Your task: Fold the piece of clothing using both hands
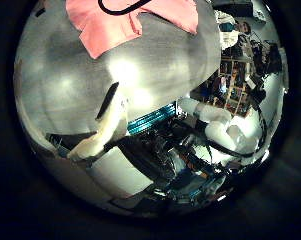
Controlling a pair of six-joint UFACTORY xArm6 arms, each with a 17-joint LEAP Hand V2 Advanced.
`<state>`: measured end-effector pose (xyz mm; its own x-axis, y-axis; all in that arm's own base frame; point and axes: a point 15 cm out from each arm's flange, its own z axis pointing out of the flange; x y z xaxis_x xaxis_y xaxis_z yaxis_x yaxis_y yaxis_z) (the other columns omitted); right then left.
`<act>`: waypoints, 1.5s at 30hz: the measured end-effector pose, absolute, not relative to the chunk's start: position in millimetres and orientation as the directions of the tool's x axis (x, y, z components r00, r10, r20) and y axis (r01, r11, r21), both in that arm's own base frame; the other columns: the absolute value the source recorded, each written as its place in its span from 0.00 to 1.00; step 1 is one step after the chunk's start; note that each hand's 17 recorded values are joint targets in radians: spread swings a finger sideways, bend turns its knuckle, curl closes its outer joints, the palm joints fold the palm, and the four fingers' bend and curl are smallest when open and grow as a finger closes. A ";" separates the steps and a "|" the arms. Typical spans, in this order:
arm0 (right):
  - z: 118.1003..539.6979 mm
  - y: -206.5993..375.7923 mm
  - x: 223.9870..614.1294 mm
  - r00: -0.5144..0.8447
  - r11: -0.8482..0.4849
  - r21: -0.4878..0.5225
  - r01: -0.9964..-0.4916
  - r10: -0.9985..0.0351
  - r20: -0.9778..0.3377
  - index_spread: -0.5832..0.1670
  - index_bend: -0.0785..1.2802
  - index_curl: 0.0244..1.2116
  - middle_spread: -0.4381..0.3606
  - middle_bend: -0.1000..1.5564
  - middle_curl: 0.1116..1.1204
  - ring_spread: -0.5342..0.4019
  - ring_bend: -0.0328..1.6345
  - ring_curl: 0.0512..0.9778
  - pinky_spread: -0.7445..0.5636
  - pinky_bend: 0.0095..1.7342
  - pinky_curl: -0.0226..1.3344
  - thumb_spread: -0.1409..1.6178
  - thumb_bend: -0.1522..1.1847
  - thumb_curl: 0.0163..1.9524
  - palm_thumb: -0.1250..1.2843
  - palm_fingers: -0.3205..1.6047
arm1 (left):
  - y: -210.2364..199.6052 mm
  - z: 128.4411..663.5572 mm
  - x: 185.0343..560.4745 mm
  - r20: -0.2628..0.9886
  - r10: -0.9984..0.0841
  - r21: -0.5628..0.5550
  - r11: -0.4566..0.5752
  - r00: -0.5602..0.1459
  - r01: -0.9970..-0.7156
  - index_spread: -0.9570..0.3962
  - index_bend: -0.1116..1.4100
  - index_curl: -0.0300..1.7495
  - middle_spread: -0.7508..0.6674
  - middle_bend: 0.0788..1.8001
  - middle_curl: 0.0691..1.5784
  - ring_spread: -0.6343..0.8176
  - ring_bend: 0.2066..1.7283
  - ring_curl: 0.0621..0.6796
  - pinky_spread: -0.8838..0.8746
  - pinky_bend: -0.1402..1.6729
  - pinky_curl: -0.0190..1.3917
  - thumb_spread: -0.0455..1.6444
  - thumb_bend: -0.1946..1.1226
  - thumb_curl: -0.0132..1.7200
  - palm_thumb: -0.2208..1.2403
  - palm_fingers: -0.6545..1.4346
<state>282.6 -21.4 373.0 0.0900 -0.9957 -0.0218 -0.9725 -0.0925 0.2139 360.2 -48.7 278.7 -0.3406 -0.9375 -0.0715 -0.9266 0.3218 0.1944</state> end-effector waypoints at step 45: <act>352.0 -24.8 288.1 0.093 -0.099 0.282 -0.954 -0.995 -0.035 0.28 0.18 0.24 0.50 0.26 0.26 0.61 0.42 0.16 0.85 0.38 0.11 0.83 0.10 0.16 0.45 0.32 | -68.7 187.3 422.3 -0.156 -0.895 0.400 0.329 -0.417 -0.855 0.46 0.26 0.33 0.25 0.47 0.44 0.12 0.59 0.56 0.23 0.48 0.35 0.61 0.22 0.24 0.63 0.88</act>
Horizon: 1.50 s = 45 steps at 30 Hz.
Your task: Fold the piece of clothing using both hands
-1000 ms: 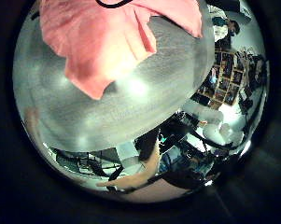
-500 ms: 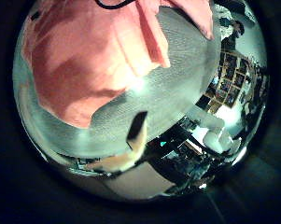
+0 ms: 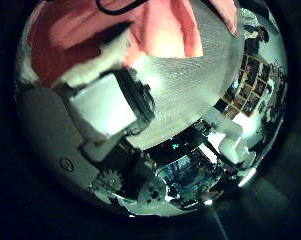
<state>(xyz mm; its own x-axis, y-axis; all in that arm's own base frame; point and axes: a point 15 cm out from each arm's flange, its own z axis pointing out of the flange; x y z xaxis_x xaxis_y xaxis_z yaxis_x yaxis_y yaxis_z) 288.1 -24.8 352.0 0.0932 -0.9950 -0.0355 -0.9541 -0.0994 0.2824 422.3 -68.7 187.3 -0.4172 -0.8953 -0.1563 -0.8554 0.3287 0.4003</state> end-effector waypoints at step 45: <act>168.5 26.5 378.9 0.172 -0.165 0.268 -0.949 -0.985 0.004 0.40 0.16 0.22 0.38 0.30 0.30 0.34 0.59 0.27 0.44 0.54 0.14 0.68 0.11 0.19 0.53 0.55 | -80.5 323.2 369.1 -0.080 -0.898 0.302 0.392 -0.433 -0.869 0.14 0.26 0.79 0.15 0.55 0.59 0.14 0.78 0.73 0.17 0.76 0.43 0.67 0.14 0.42 0.79 0.85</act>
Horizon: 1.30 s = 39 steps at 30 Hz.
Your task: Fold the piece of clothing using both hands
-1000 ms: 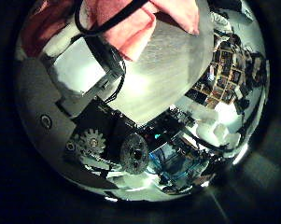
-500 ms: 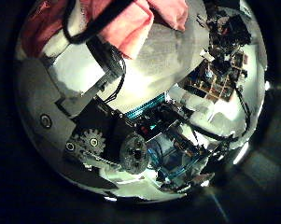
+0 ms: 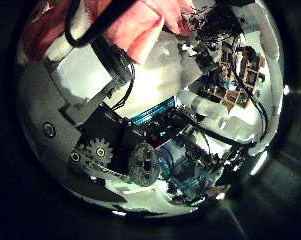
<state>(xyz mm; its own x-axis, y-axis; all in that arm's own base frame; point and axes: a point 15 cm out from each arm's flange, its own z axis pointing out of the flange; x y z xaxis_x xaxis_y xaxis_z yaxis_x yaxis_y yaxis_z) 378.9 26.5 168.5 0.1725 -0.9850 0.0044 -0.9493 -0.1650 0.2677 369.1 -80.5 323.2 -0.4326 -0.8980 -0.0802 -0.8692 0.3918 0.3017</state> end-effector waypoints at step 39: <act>342.9 6.2 317.9 0.167 -0.169 -0.013 -0.985 -0.980 0.105 0.39 0.85 0.70 0.35 0.83 0.70 0.34 0.85 0.68 0.43 0.81 0.47 0.70 0.11 0.35 0.81 0.73 | -71.8 400.3 286.2 -0.016 -0.854 0.391 0.473 -0.519 -0.790 0.19 0.20 0.87 0.13 0.53 0.61 0.13 0.77 0.71 0.17 0.76 0.42 0.67 0.14 0.43 0.77 0.86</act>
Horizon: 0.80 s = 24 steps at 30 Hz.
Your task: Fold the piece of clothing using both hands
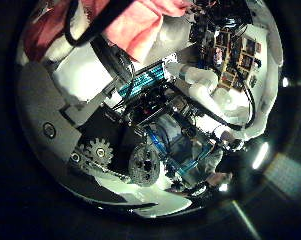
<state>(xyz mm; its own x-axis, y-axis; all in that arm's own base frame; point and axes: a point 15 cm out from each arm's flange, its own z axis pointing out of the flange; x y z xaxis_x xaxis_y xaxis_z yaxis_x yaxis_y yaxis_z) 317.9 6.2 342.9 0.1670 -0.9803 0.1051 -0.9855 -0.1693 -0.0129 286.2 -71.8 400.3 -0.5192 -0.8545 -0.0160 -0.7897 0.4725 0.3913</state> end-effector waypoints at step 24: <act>246.1 68.3 554.8 0.214 -0.202 0.093 -0.975 -0.965 0.151 0.37 0.77 0.71 0.34 0.81 0.69 0.32 0.84 0.74 0.40 0.76 0.57 0.75 0.09 0.34 0.67 0.64 | -33.1 262.3 499.2 -0.154 -0.931 0.342 0.264 -0.331 -0.902 0.25 0.19 0.88 0.12 0.51 0.63 0.13 0.76 0.72 0.17 0.70 0.42 0.63 0.12 0.38 0.70 0.75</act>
